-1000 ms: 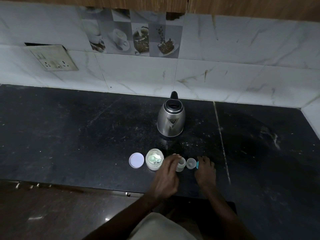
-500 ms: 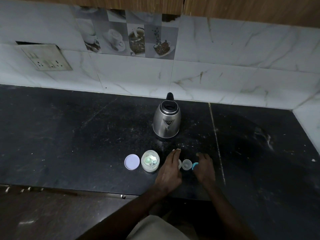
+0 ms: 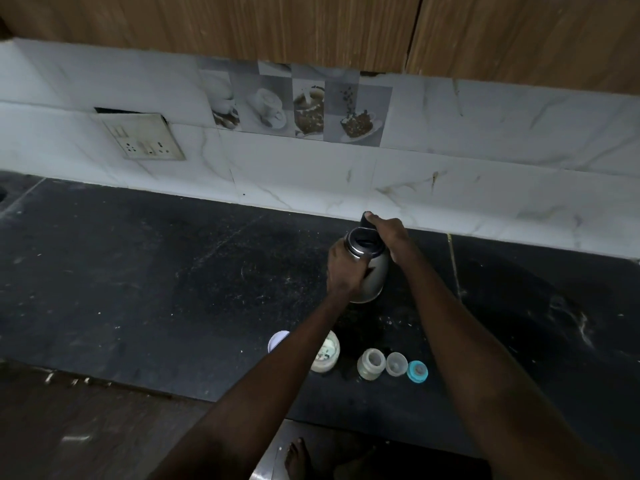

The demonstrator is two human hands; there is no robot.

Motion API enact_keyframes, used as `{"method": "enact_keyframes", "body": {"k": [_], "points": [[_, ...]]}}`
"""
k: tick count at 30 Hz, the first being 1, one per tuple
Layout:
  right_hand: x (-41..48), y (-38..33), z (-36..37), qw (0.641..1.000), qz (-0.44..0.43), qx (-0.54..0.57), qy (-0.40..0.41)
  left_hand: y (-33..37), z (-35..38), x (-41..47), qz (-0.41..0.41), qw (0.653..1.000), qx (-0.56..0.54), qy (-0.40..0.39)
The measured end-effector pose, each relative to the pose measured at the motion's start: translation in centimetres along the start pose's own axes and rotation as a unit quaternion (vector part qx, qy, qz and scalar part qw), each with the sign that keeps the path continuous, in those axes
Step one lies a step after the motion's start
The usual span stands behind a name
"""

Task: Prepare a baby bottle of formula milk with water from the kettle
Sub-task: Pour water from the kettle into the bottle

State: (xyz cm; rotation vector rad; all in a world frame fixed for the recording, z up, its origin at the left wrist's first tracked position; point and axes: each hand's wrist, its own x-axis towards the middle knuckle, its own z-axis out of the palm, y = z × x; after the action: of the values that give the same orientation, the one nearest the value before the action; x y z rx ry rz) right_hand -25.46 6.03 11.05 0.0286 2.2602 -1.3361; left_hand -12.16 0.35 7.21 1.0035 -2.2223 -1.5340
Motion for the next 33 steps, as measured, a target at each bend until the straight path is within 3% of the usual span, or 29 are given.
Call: {"method": "enact_keyframes", "body": {"k": [5,10,14,18,33], "points": [[0.4,-0.1,0.5,0.998,0.013,0.044,-0.037,0.5,-0.4,1.6,-0.040,0.997,-0.067,0.001],[-1.9,1.6,-0.2,0.993,-0.017,0.107,-0.051,-1.1,-1.2,1.8,-0.099,0.983,-0.115,-0.106],[-4.8,5.3,-1.3,0.987,-0.079,0.131,-0.048,-2.4,-2.0,-1.2,-0.059,0.979,-0.137,-0.140],[-7.5,8.6,-1.2,0.986,-0.131,0.099,-0.037,-5.4,-1.0,-3.9,0.003,0.984,-0.140,-0.113],[-14.1,12.7,-2.8,0.971,-0.225,0.076,0.017,-7.9,-0.6,-10.1,0.130,0.983,-0.085,-0.096]]}}
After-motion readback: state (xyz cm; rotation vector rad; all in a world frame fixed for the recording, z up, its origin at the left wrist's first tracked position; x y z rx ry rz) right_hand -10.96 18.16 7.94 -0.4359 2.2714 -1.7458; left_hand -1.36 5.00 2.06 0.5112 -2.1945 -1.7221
